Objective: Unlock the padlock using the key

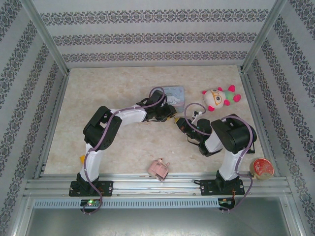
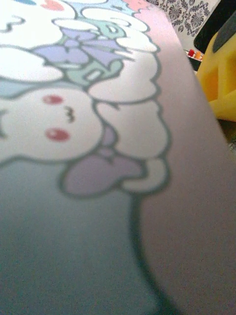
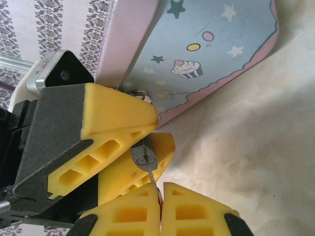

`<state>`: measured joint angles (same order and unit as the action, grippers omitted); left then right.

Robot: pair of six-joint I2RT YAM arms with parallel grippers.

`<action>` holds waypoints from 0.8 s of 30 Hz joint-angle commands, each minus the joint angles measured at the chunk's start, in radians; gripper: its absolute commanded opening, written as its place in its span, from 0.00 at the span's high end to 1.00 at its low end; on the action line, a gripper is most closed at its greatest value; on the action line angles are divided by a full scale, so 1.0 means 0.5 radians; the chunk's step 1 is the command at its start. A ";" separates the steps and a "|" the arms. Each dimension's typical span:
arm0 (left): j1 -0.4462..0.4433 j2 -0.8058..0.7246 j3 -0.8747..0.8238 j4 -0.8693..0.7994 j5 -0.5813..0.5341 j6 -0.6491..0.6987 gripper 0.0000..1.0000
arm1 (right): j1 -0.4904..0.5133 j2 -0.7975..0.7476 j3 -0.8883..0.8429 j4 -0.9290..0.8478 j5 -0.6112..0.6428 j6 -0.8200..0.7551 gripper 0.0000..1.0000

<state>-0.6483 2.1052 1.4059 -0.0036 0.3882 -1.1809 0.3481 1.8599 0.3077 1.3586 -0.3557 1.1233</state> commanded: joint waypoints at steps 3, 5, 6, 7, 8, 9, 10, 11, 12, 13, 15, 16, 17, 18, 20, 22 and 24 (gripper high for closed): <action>-0.065 0.031 -0.085 0.118 0.208 0.003 0.76 | -0.061 0.032 0.060 0.056 -0.012 0.174 1.00; -0.063 0.025 -0.120 0.218 0.217 -0.009 0.79 | -0.086 0.049 0.060 0.056 -0.050 0.248 1.00; -0.063 0.022 -0.135 0.259 0.221 -0.009 0.80 | -0.098 0.058 0.060 0.056 -0.065 0.288 1.00; -0.064 0.017 -0.148 0.300 0.221 -0.003 0.82 | -0.106 0.069 0.060 0.056 -0.079 0.321 1.00; -0.062 0.012 -0.156 0.321 0.220 0.006 0.82 | -0.110 0.077 0.103 0.056 -0.093 0.341 1.00; -0.062 0.003 -0.165 0.336 0.215 0.019 0.83 | -0.110 0.080 0.125 0.056 -0.106 0.363 1.00; -0.062 -0.005 -0.172 0.345 0.209 0.036 0.83 | -0.109 0.080 0.133 0.056 -0.118 0.375 1.00; -0.062 -0.013 -0.178 0.351 0.206 0.044 0.83 | -0.110 0.081 0.138 0.056 -0.125 0.382 1.00; -0.063 -0.019 -0.184 0.353 0.204 0.051 0.83 | -0.112 0.078 0.139 0.056 -0.126 0.391 1.00; -0.063 -0.024 -0.191 0.362 0.202 0.052 0.83 | -0.113 0.073 0.142 0.056 -0.129 0.399 1.00; -0.062 -0.033 -0.203 0.378 0.200 0.043 0.83 | -0.117 0.072 0.148 0.056 -0.137 0.431 1.00; -0.063 -0.038 -0.204 0.386 0.205 0.034 0.83 | -0.119 0.071 0.153 0.056 -0.143 0.448 1.00; -0.062 -0.038 -0.204 0.391 0.211 0.030 0.83 | -0.118 0.068 0.159 0.056 -0.154 0.454 1.00; -0.063 -0.044 -0.204 0.388 0.220 0.025 0.83 | -0.118 0.067 0.167 0.056 -0.167 0.457 1.00; -0.062 -0.050 -0.198 0.359 0.226 0.026 0.83 | -0.116 0.048 0.179 0.056 -0.186 0.423 1.00; -0.062 -0.058 -0.183 0.310 0.241 0.034 0.83 | -0.114 0.023 0.186 0.056 -0.201 0.342 1.00; -0.063 -0.065 -0.170 0.264 0.254 0.027 0.83 | -0.106 -0.014 0.178 0.056 -0.192 0.214 1.00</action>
<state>-0.6460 2.1048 1.3262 0.1768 0.3763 -1.1511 0.2966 1.8847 0.3519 1.3354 -0.4618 1.2945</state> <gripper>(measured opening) 0.307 0.062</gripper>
